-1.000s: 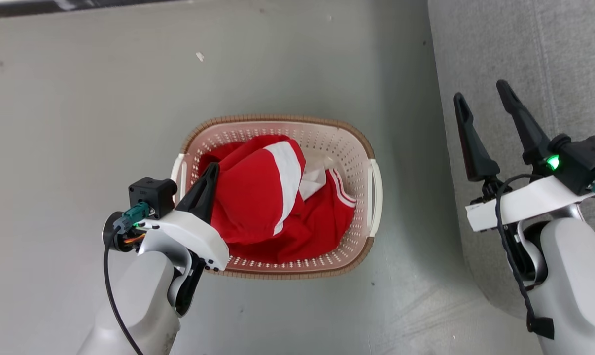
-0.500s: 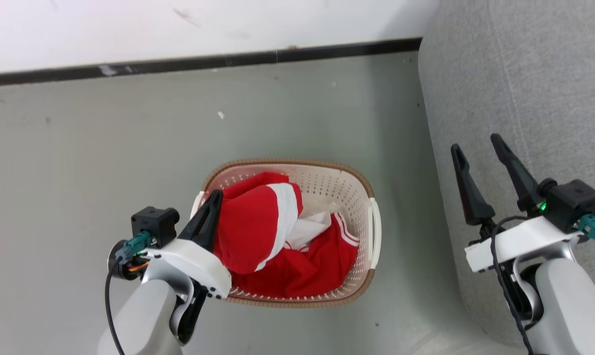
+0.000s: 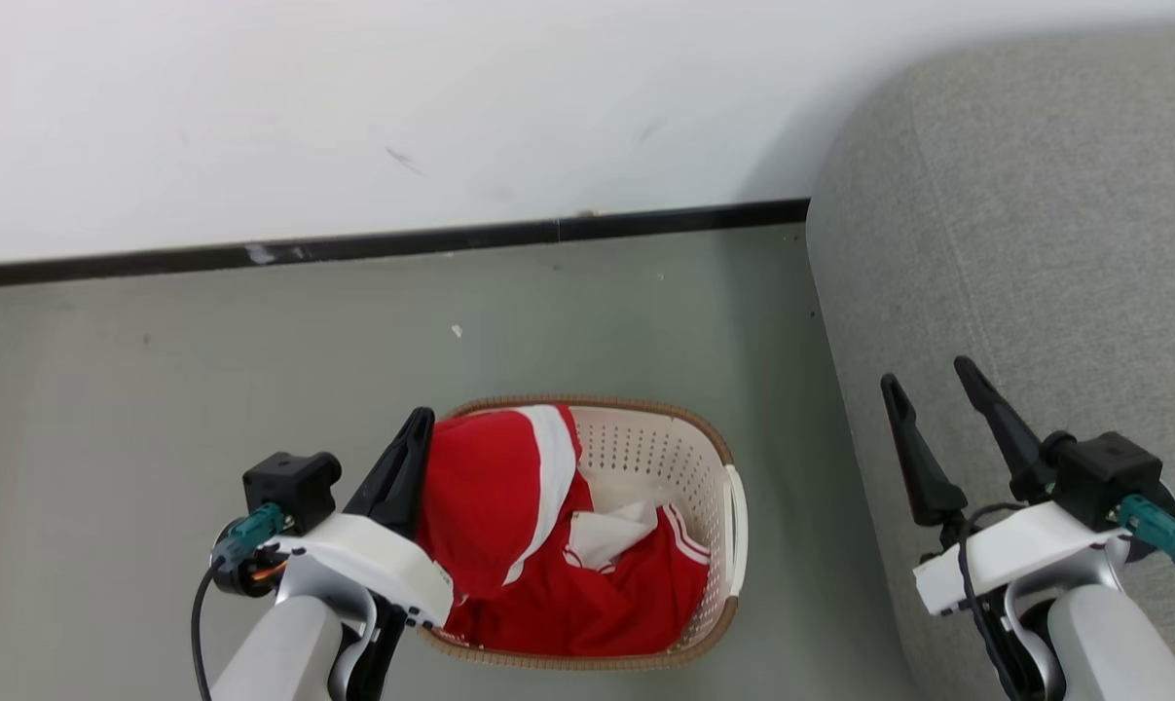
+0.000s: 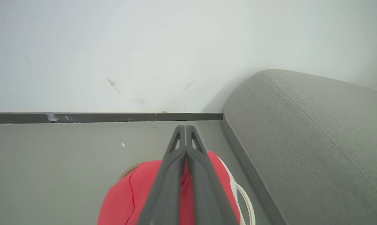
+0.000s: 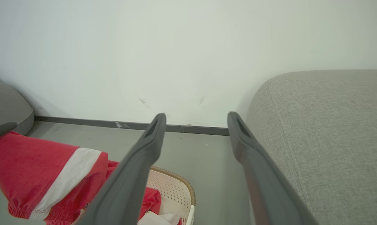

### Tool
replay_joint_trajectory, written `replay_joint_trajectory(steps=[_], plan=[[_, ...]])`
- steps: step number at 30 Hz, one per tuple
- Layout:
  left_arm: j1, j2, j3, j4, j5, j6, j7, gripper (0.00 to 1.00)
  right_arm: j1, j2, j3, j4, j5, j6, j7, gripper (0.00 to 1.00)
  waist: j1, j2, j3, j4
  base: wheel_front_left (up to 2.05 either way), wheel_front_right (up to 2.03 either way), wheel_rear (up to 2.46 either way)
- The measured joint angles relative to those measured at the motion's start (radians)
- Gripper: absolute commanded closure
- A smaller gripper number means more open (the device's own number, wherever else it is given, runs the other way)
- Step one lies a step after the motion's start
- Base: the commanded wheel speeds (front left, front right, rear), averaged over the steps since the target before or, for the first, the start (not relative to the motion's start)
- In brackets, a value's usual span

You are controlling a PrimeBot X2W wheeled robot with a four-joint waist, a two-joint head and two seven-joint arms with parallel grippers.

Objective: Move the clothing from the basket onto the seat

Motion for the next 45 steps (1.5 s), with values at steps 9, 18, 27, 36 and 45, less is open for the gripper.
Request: replay_joint_trajectory(steps=[9, 18, 27, 36, 45], plan=[[0.077, 0.026, 0.029, -0.059, -0.008, 0.015, 0.0, 1.0, 0.073, 0.002, 0.001, 0.014, 0.0, 0.0, 0.001, 0.0, 0.0, 0.0, -0.102, -0.001, 0.0, 0.0, 0.0], [0.127, 0.042, 0.044, -0.119, -0.009, 0.032, 0.0, 1.0, 0.129, 0.009, 0.003, 0.02, 0.0, 0.0, 0.001, 0.0, 0.0, 0.0, -0.17, -0.003, 0.0, 0.0, 0.0], [0.178, 0.063, 0.055, -0.201, -0.009, 0.051, 0.0, 1.0, 0.188, 0.018, 0.012, 0.026, 0.0, 0.0, 0.001, 0.0, 0.0, 0.0, -0.23, -0.006, 0.0, 0.0, 0.0], [0.223, 0.084, 0.056, -0.271, -0.017, 0.076, 0.03, 1.0, 0.204, 0.022, 0.019, 0.025, 0.0, 0.0, 0.001, 0.0, 0.0, 0.0, -0.272, -0.01, 0.0, 0.0, 0.0], [0.274, 0.099, 0.058, -0.336, -0.017, 0.094, 0.063, 1.0, 0.231, 0.023, 0.02, 0.022, 0.0, 0.0, 0.001, 0.0, 0.0, 0.0, -0.297, -0.017, 0.0, 0.0, 0.0]])
